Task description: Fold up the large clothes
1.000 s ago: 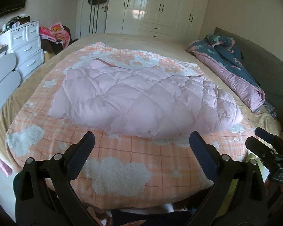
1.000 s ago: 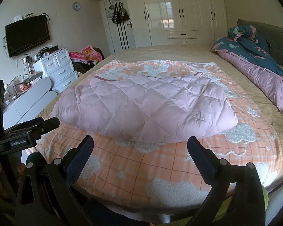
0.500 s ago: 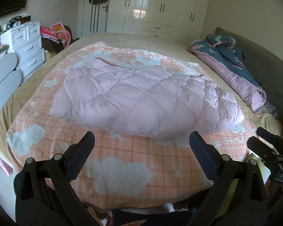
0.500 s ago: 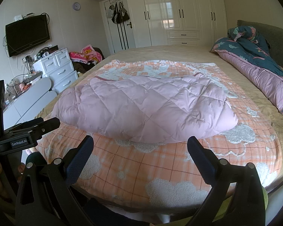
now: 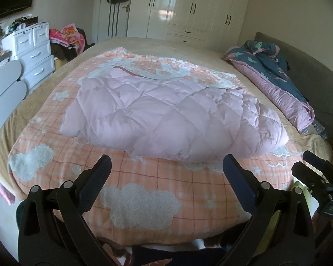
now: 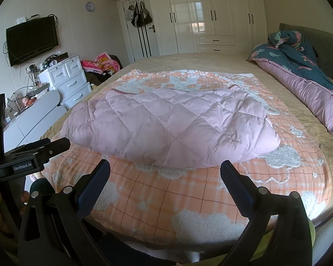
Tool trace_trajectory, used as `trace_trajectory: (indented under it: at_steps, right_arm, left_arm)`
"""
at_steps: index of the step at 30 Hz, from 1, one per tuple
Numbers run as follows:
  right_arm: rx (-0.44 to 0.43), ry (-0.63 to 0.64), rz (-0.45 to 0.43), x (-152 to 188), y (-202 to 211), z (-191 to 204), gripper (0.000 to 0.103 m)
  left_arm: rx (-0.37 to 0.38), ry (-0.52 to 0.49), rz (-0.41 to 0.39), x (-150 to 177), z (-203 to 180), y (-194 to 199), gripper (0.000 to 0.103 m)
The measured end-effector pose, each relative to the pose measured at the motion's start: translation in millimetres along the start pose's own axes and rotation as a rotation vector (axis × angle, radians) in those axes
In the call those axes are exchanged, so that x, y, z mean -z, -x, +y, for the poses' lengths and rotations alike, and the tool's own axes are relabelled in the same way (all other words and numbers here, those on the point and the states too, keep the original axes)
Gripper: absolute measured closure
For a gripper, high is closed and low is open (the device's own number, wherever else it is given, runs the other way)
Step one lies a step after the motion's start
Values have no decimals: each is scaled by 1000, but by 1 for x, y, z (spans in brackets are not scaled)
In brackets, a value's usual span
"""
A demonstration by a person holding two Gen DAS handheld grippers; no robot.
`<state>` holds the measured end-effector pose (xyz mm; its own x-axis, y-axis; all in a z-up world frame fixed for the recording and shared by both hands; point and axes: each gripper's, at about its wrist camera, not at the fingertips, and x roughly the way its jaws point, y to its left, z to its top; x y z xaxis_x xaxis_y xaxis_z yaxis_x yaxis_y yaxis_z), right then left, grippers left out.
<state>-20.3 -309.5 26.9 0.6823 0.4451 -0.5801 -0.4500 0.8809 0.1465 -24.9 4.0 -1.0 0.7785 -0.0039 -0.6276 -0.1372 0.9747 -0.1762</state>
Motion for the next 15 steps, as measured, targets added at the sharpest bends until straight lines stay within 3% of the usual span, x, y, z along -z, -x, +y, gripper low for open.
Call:
trace_trajectory:
  at_steps: [15]
  right_arm:
    - [29, -16, 2, -1, -1, -8, 4]
  left_arm:
    - [60, 27, 3, 0, 4, 0, 9]
